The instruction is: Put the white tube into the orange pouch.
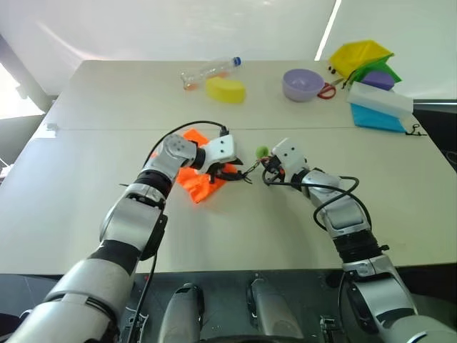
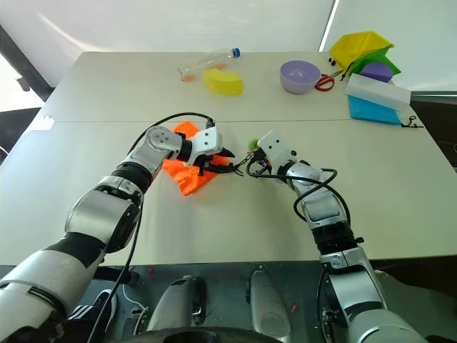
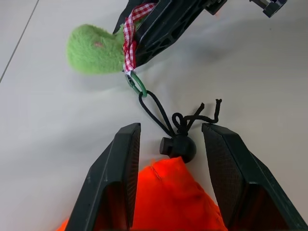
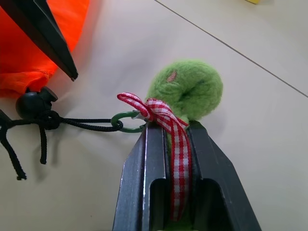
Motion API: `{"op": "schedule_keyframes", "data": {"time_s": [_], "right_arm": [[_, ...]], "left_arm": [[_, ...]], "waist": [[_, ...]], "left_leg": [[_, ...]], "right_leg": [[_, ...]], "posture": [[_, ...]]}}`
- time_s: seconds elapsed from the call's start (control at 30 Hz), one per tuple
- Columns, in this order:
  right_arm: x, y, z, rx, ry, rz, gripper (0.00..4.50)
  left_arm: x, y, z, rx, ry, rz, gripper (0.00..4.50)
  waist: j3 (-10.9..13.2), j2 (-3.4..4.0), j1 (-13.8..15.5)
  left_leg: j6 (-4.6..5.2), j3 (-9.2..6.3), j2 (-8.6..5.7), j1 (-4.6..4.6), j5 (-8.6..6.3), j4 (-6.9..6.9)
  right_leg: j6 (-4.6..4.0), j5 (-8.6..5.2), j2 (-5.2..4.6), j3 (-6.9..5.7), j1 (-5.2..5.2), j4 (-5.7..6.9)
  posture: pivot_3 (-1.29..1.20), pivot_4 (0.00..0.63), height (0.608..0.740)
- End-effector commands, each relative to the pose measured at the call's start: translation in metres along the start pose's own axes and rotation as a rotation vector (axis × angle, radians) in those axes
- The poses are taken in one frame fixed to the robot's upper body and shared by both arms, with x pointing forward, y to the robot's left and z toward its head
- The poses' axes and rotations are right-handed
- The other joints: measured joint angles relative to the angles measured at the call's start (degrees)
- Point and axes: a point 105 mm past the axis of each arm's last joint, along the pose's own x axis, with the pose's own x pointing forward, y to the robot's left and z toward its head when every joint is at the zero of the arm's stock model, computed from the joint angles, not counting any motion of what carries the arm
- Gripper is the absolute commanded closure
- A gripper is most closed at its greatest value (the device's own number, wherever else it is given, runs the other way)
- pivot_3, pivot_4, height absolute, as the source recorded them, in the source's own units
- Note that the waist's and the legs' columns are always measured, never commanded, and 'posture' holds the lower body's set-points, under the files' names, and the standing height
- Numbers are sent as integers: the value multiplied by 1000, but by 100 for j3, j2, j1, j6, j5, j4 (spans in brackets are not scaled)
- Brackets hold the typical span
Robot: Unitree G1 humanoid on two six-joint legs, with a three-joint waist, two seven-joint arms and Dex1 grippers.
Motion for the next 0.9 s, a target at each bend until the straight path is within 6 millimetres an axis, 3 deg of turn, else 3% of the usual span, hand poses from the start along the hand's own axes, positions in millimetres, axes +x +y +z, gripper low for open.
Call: {"op": "schedule_keyframes", "data": {"time_s": [0.03, 0.33, 0.43, 0.5, 0.77, 0.9], "right_arm": [[-1, -4, 15, -16, -52, -15, 4500], [-1, -4, 16, -20, -55, -16, 4500], [-1, -5, 16, -20, -56, -19, 4500], [-2, -5, 16, -21, -56, -20, 4500], [-2, -14, 19, -19, -67, -57, 4500], [-1, -20, 21, -12, -78, -95, 4500]], "left_arm": [[5, -1, 4, 59, 21, -17, 2334], [8, -7, -7, 46, 111, -67, 2334], [9, -12, -8, 14, 108, -100, 3244], [10, -10, -6, 9, 94, -87, 4182], [1, -4, 10, -82, -18, -107, 4182], [-11, 1, 8, -112, -16, -98, 4182]], "waist": [[0, 0, 2], [0, 0, 2], [-1, 0, -1], [-1, 0, 4], [-1, 0, -17], [-1, 0, -20]], "left_leg": [[0, 0, 0, 0, 0, 0], [0, 0, 0, 2, 0, 0], [0, 0, 0, 3, 0, 1], [0, 0, 0, 3, 0, 0], [0, -1, 1, 4, 0, 0], [0, -1, 2, 3, 0, -1]], "right_leg": [[0, 0, 0, 0, 0, 0], [0, 0, 0, 0, 1, 2], [-1, 0, 1, 0, 1, 2], [-1, 0, 0, 0, 1, 2], [-1, 0, 3, 0, 2, 1], [-1, 0, 4, 0, 0, 1]], "posture": [[0, 150, 740], [0, 150, 740], [0, 150, 740], [0, 150, 740], [0, 150, 740], [0, 150, 740]]}}
